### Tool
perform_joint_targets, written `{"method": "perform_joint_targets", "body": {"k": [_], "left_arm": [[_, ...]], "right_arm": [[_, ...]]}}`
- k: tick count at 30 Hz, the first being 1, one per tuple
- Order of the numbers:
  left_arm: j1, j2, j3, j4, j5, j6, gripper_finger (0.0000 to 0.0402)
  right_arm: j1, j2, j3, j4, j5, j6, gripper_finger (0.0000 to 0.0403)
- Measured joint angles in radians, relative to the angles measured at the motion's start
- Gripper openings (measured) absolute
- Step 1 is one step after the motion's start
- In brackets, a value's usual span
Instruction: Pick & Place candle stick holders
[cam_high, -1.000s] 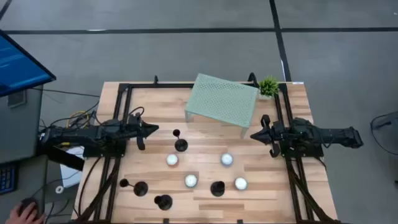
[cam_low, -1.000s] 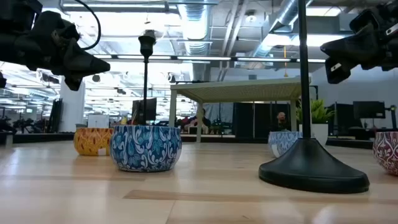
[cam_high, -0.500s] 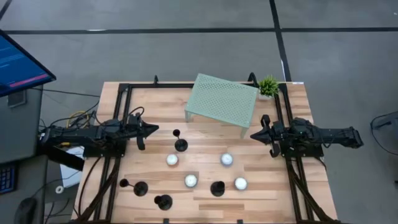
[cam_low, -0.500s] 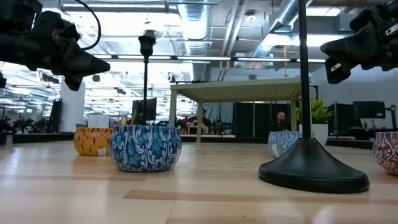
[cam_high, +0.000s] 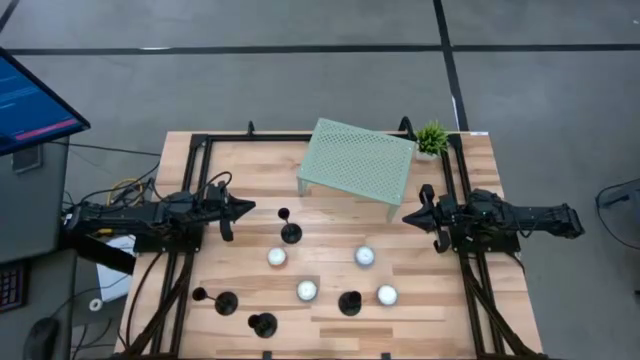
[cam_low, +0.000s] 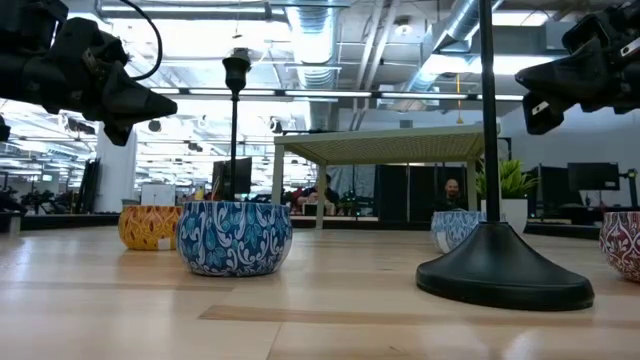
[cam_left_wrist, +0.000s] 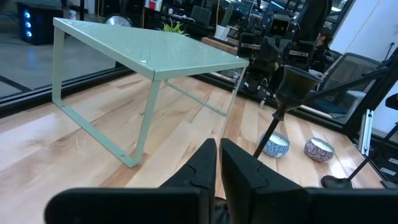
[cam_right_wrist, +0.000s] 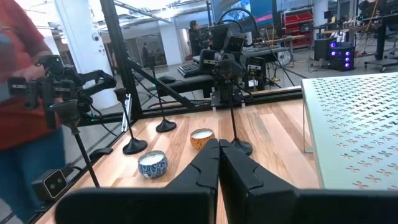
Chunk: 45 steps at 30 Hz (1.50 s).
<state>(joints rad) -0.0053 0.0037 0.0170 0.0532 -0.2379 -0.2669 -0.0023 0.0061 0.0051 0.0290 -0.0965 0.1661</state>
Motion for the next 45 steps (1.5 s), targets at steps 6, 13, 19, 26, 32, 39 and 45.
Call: {"method": "perform_joint_targets", "body": {"k": [6,13,19,26,32,39,45], "left_arm": [[0.000,0.000,0.000,0.000,0.000,0.000,0.0021],[0.000,0.000,0.000,0.000,0.000,0.000,0.0021],[0.000,0.000,0.000,0.000,0.000,0.000,0.0021],[0.000,0.000,0.000,0.000,0.000,0.000,0.0021],[0.000,0.000,0.000,0.000,0.000,0.000,0.0021],[0.000,0.000,0.000,0.000,0.000,0.000,0.0021],[0.000,0.000,0.000,0.000,0.000,0.000,0.0021]], "right_arm": [[0.000,0.000,0.000,0.000,0.000,0.000,0.0000],[0.000,0.000,0.000,0.000,0.000,0.000,0.0000],[-0.002,0.000,0.000,0.000,0.004,0.000,0.0000],[-0.001,0.000,0.000,0.000,0.003,0.000,0.0000],[0.002,0.000,0.000,0.000,0.001,0.051,0.0000],[0.004,0.000,0.000,0.010,-0.005,0.254,0.0000],[0.010,0.000,0.000,0.068,-0.021,0.542,0.0000]]}}
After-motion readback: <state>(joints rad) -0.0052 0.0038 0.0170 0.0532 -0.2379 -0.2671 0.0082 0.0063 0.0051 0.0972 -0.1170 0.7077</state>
